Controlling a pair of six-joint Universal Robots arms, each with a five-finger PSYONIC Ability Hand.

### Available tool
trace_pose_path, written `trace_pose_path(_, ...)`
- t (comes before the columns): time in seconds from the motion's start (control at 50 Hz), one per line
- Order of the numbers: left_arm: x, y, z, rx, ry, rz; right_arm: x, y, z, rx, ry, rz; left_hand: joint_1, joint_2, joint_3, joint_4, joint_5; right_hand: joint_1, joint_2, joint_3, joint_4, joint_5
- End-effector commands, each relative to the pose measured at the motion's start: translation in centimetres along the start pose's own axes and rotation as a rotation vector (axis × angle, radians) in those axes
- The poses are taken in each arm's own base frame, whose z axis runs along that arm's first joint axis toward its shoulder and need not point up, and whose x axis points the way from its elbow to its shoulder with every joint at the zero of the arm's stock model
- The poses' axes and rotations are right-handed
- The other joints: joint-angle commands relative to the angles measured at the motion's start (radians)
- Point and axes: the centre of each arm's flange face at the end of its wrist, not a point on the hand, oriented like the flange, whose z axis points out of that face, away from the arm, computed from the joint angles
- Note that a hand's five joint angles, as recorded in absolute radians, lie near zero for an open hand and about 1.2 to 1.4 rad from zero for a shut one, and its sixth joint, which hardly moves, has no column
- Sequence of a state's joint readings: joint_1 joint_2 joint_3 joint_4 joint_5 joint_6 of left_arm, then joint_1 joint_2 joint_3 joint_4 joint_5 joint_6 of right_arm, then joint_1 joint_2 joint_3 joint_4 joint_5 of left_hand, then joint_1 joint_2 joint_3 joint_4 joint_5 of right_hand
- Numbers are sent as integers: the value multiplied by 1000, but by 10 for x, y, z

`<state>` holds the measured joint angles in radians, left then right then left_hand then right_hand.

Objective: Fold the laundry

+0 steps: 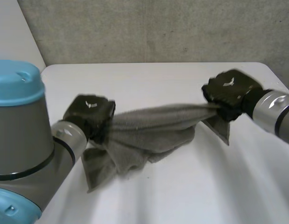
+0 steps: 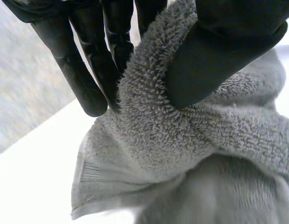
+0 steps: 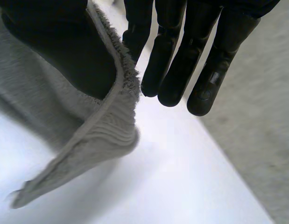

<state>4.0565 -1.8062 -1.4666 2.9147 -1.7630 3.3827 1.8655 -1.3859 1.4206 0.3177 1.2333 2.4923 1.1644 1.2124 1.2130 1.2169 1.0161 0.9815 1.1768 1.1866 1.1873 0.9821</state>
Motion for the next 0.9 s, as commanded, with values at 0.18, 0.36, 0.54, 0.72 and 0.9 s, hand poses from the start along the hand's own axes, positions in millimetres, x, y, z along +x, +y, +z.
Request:
trace_pose_path(0.18, -26, -9, 88, 47, -99, 24, -15, 11, 81, 12, 2, -70, 232, 184, 183, 179, 206, 415, 219, 210, 209, 240)
trace_pose_path(0.36, -62, -126, 107, 572, -303, 47, 74, -86, 100, 548, 570, -175, 232, 184, 183, 179, 206, 415, 219, 210, 209, 240)
trace_pose_path(0.54, -68, -136, 82, 712, -366, 20, 77, -108, 80, 721, 627, -227, 232, 184, 183, 179, 206, 415, 219, 210, 209, 240)
trace_pose_path(0.72, -42, -48, 95, 481, -301, 51, 21, -25, 99, 425, 362, -169, 232, 184, 183, 179, 206, 415, 219, 210, 209, 240)
trace_pose_path(0.9, -6, 63, 100, 215, -219, 91, -39, 60, 100, 75, 99, -96, 226, 178, 178, 174, 200, 415, 219, 210, 209, 240)
